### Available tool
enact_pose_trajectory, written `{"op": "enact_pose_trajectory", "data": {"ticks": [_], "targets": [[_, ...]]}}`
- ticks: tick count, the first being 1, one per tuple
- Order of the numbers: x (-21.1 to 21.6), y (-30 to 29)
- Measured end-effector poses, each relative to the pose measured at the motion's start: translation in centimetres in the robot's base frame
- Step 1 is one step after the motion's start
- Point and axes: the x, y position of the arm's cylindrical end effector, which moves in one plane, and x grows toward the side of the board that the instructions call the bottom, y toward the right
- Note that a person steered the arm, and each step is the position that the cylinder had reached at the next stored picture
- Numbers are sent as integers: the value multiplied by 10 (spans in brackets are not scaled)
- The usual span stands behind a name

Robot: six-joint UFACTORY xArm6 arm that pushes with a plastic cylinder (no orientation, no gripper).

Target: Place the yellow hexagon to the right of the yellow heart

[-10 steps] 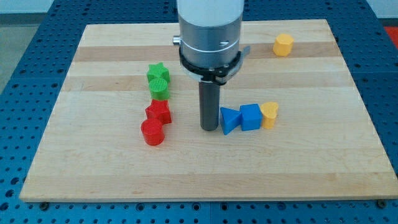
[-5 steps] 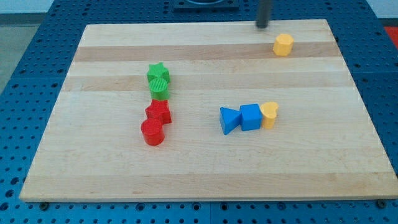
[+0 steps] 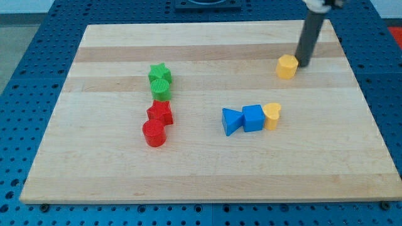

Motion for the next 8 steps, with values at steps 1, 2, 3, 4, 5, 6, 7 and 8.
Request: {"op": "enact_pose_trajectory", "data": {"ticks": [1,2,3,4,5,6,7,8], "targets": [[75,1],[82,8],[-14,25],[-96,22],[-121,-1],[-106,-9],[-82,-9],[-53,-9]]}}
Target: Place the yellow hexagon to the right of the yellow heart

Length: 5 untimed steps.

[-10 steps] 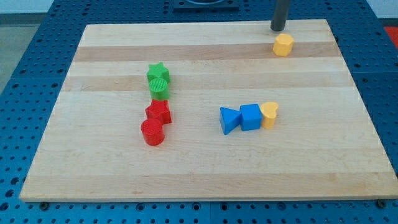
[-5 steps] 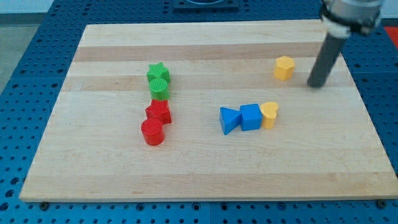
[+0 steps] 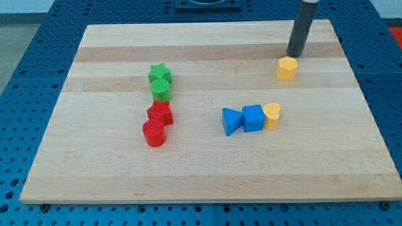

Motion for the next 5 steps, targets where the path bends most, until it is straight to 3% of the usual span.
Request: {"op": "enact_pose_trajectory", "data": {"ticks": [3,5], "targets": [[-6,-1],[34,-7]]}}
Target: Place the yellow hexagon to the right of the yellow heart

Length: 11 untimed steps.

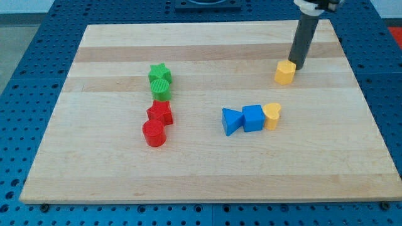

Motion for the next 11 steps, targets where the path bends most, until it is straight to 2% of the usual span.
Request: {"op": "enact_pose_trajectory", "data": {"ticks": [7,9,11], "targets": [[-4,-52],[13,-53],[51,-48]]}}
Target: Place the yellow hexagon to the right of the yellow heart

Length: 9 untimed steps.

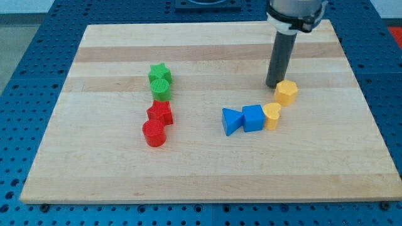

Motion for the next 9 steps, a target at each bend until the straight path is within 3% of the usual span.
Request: {"op": "enact_pose_trajectory", "data": {"ticks": [4,6,9], "targets": [[39,0],[17,17],[21,47]]}}
